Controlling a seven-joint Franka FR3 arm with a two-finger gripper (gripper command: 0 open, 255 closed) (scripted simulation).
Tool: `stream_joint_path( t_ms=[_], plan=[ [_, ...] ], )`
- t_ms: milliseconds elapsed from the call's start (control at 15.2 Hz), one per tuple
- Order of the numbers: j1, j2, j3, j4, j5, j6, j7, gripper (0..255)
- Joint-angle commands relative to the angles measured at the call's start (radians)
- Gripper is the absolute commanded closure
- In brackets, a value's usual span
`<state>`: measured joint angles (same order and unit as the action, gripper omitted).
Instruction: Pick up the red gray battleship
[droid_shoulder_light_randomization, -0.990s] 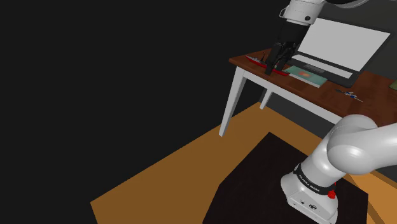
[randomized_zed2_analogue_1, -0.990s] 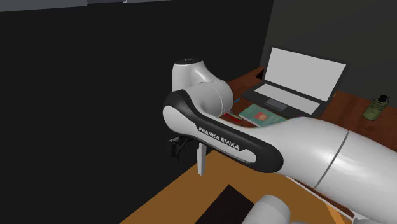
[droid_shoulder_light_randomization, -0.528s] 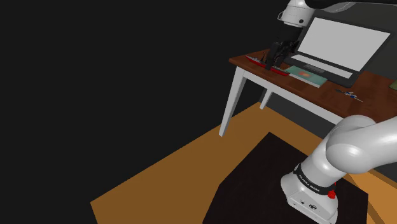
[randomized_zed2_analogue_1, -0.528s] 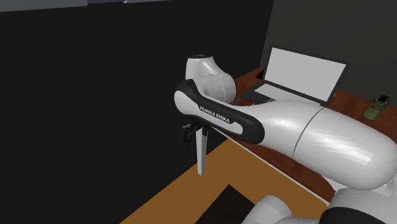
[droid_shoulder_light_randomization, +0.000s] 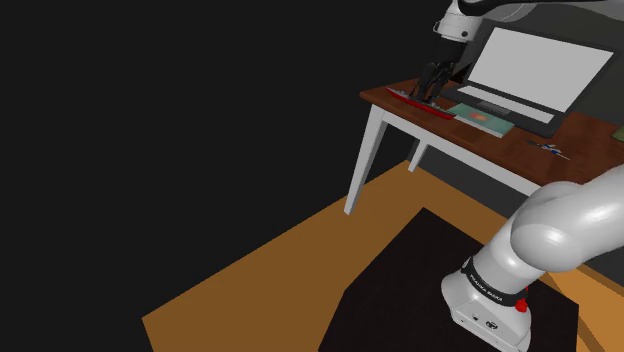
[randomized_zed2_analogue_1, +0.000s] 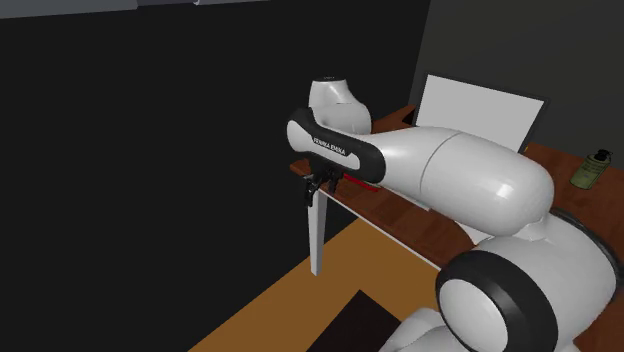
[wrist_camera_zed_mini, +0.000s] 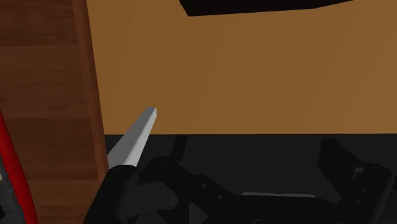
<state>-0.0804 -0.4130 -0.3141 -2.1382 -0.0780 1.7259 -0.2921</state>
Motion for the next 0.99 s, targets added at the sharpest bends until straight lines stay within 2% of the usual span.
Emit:
stream_joint_path(
  t_ms=[0,528,924],
  plan=[
    [-0.006,0.059,-0.035,0.039,0.001,0.02,-0.045,0],
    [-0.039,0.334,-0.162,0.276,0.072,0.045,-0.241,0],
    [-0.11,0.58,-0.223,0.52,0.186,0.015,-0.391,0]
  ],
)
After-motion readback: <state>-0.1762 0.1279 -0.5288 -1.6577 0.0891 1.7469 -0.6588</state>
